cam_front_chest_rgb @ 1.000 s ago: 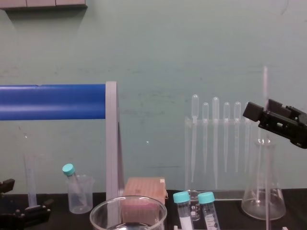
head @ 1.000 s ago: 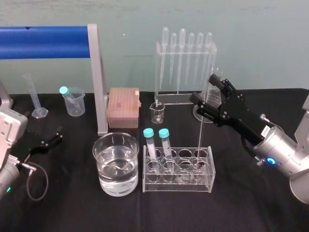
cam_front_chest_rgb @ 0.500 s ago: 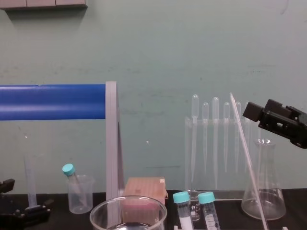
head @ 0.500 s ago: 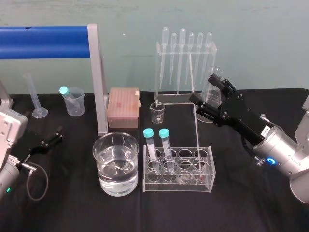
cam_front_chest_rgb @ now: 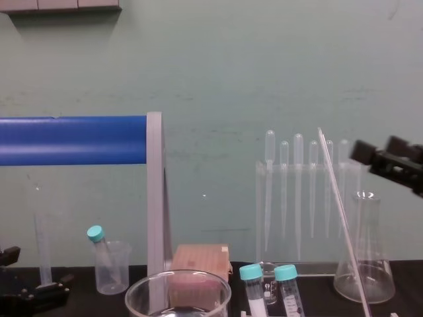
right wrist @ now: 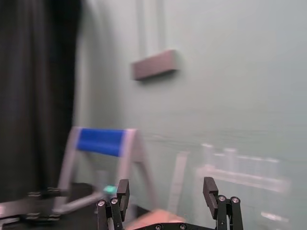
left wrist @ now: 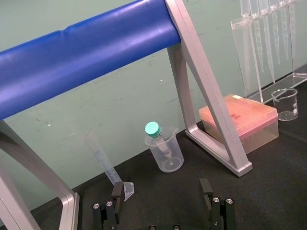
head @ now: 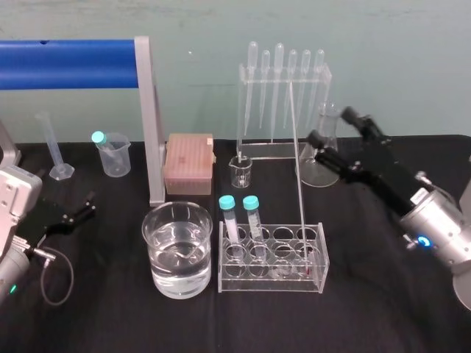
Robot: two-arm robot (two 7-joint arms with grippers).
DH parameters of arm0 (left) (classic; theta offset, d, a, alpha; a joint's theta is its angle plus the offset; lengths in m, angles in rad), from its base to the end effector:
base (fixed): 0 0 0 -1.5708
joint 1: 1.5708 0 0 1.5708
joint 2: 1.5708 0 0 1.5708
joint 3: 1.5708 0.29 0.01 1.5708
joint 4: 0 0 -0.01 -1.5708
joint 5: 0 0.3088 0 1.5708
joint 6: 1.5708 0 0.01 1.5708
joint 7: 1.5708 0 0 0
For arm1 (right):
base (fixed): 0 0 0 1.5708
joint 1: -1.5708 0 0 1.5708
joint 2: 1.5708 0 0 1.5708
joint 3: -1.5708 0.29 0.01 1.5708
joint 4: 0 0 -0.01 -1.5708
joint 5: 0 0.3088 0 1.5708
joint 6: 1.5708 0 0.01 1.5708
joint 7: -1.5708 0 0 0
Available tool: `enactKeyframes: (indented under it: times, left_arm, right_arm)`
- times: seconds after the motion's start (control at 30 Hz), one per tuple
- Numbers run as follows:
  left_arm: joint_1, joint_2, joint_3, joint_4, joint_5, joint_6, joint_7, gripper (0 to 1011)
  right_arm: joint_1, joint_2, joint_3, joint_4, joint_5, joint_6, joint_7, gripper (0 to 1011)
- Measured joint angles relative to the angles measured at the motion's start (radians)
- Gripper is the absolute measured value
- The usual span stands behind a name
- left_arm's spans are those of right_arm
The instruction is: Hold the thermometer with one hand and immerse one end into the beaker, then reinsert it into the test tube rack.
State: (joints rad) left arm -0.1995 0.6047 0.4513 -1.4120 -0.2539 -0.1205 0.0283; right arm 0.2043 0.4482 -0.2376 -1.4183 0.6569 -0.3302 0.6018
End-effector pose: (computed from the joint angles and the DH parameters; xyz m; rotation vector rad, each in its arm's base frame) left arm 0.3581 0.0827 -0.3023 0.3045 -0.2851 1.2481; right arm 0.3780 -0.0829 -0.2727 0.3129 -0.1593 -0.8491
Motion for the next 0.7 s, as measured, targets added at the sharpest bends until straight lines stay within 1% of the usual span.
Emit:
enactKeyframes:
  times: [0.07,0.1,0.17,0.2,0.23,0.3,0.33,0.4,0.43,0.6,0.7]
  left_arm:
    - [0.0,0.0,0.0,0.0,0.0,0.0,0.0,1008]
    - [0.0,0.0,0.0,0.0,0.0,0.0,0.0,1008]
    - [0.0,0.0,0.0,0.0,0.0,0.0,0.0,1008]
    - [0.0,0.0,0.0,0.0,0.0,0.0,0.0,1008]
    - [0.0,0.0,0.0,0.0,0.0,0.0,0.0,1008]
    - [0.0,0.0,0.0,0.0,0.0,0.0,0.0,1008]
    - [0.0,0.0,0.0,0.0,0.0,0.0,0.0,1008]
    - [0.0,0.0,0.0,0.0,0.0,0.0,0.0,1008]
    - [0.0,0.0,0.0,0.0,0.0,0.0,0.0,1008]
    - [0.0,0.0,0.0,0.0,0.0,0.0,0.0,1008]
    - [0.0,0.0,0.0,0.0,0.0,0.0,0.0,1008]
  right_arm:
    - [-0.019,0.003,0.019,-0.021,-0.034,0.013,-0.066,1003]
    - [-0.035,0.007,0.037,-0.039,-0.065,0.033,-0.129,1003]
    - [-0.048,0.011,0.053,-0.053,-0.087,0.056,-0.177,1002]
    - [-0.054,0.013,0.061,-0.06,-0.101,0.075,-0.208,1003]
    - [-0.063,0.015,0.074,-0.068,-0.116,0.107,-0.248,1003]
    - [-0.07,0.014,0.082,-0.071,-0.124,0.138,-0.278,1003]
    - [-0.073,0.013,0.09,-0.071,-0.128,0.168,-0.3,1003]
    - [-0.076,0.008,0.095,-0.067,-0.129,0.191,-0.313,1003]
    - [-0.078,0.004,0.097,-0.059,-0.13,0.212,-0.32,1003]
    - [-0.081,-0.015,0.098,-0.029,-0.128,0.252,-0.325,1003]
    - [-0.081,-0.024,0.099,-0.018,-0.127,0.264,-0.324,1003]
